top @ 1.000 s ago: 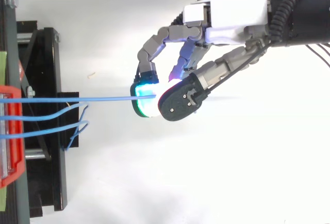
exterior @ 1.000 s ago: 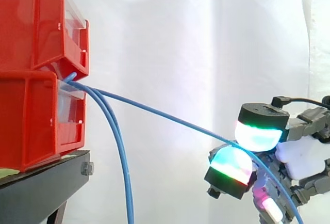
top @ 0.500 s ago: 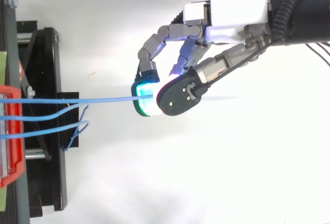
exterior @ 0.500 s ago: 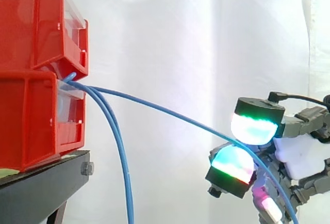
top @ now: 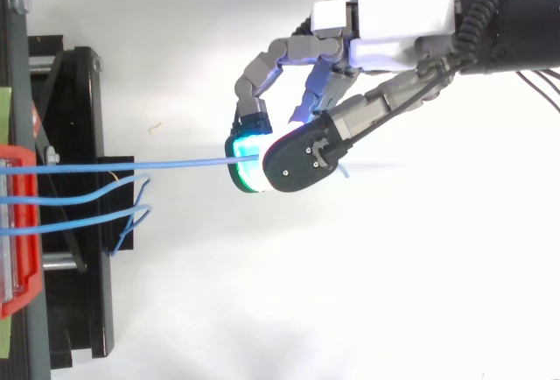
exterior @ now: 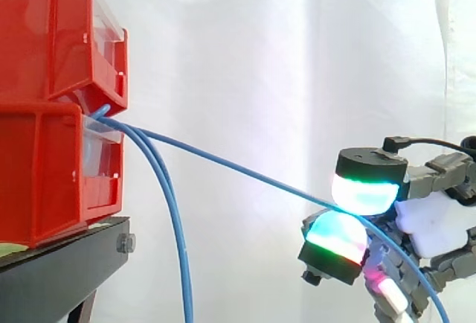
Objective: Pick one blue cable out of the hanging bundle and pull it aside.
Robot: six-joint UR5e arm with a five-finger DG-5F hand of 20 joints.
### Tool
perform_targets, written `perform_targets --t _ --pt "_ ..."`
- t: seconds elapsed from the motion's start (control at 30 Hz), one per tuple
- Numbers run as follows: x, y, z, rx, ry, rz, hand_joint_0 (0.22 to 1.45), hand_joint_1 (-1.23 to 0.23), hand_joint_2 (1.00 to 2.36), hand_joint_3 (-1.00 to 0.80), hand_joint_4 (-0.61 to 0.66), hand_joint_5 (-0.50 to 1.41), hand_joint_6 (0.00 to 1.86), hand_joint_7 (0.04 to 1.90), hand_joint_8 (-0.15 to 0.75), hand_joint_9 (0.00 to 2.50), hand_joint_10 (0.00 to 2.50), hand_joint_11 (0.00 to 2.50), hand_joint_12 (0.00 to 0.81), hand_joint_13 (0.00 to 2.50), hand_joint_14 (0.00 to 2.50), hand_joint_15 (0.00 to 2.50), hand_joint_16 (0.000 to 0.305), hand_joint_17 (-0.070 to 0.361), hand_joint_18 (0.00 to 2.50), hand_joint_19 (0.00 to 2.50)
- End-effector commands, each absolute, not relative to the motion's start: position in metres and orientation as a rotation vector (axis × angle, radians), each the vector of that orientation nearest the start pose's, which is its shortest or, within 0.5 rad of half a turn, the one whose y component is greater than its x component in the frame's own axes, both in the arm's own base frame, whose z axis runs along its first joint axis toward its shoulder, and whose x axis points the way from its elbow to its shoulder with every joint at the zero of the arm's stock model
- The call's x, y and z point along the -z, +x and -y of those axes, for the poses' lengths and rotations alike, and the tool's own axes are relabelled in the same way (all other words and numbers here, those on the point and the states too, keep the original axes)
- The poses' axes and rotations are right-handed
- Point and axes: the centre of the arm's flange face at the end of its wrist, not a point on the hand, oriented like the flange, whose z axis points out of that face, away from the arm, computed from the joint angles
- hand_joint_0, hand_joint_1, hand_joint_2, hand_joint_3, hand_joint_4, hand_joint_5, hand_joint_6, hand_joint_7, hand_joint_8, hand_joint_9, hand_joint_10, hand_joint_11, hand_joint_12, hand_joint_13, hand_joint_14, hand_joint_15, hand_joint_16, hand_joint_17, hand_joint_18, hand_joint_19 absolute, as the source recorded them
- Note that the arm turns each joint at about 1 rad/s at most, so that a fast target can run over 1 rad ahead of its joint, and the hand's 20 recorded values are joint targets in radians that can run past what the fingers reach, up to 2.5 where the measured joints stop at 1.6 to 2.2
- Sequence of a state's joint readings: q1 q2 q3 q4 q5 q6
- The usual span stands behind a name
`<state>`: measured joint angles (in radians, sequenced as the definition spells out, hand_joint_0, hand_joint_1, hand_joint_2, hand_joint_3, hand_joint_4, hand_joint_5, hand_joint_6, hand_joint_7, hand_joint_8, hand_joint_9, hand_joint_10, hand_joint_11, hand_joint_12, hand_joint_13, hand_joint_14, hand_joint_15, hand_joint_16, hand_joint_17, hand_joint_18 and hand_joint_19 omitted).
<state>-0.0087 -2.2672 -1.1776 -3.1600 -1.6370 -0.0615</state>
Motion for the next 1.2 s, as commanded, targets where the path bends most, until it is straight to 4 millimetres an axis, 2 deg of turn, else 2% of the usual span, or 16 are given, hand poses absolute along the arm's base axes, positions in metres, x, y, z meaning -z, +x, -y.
perform_targets --t 0.0,0.17,1.17 --pt "-0.2452 0.7084 0.1333 -1.059 1.381 -1.509 0.58 -0.74 1.01 -0.05 -0.15 -0.03 0.88 1.08 0.301 1.08 0.02 0.45 0.372 0.99 0.02 0.59 0.061 0.136 0.83 0.49" --pt "-0.2458 0.7084 0.1345 -1.066 1.396 -1.498 0.57 -0.75 1.01 -0.03 -0.20 -0.02 0.88 1.06 0.295 1.10 0.02 0.44 0.385 0.97 0.02 0.57 0.062 0.140 0.84 0.48" --pt "-0.2452 0.7092 0.1289 -1.063 1.377 -1.514 0.58 -0.74 1.03 -0.05 -0.19 -0.02 0.86 1.08 0.304 1.11 0.02 0.42 0.395 0.96 0.02 0.57 0.064 0.143 0.83 0.48"
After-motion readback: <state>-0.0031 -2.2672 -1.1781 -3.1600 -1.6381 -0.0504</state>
